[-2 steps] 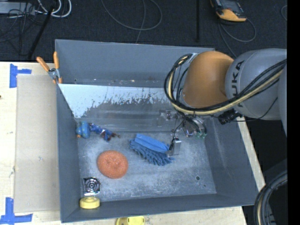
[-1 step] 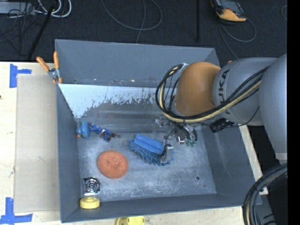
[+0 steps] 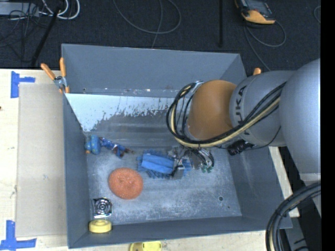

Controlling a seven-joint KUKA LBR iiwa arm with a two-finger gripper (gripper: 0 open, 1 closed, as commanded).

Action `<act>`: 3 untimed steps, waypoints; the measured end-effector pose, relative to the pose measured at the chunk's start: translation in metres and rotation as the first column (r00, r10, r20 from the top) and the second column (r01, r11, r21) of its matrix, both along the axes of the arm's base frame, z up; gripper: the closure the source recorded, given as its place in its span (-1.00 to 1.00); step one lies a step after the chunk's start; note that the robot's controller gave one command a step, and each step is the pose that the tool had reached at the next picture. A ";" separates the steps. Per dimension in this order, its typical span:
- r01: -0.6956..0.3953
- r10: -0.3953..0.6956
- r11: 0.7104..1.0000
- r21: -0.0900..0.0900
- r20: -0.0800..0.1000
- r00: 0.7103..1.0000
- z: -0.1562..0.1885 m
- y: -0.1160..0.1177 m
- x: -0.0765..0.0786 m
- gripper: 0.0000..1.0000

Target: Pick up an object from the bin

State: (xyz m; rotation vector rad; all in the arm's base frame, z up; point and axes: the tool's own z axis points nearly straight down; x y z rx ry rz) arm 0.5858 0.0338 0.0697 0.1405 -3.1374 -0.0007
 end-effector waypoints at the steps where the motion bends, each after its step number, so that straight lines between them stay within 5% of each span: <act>1: 0.000 0.000 1.000 0.000 0.000 1.000 0.000 0.000 0.000 1.00; 2: -0.004 0.004 1.000 0.000 0.001 1.000 0.118 0.002 0.014 1.00; 3: -0.004 0.004 1.000 0.000 0.001 1.000 0.118 0.002 0.014 1.00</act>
Offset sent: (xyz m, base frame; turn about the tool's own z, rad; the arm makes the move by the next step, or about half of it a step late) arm 0.0139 0.0015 0.1188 -0.0063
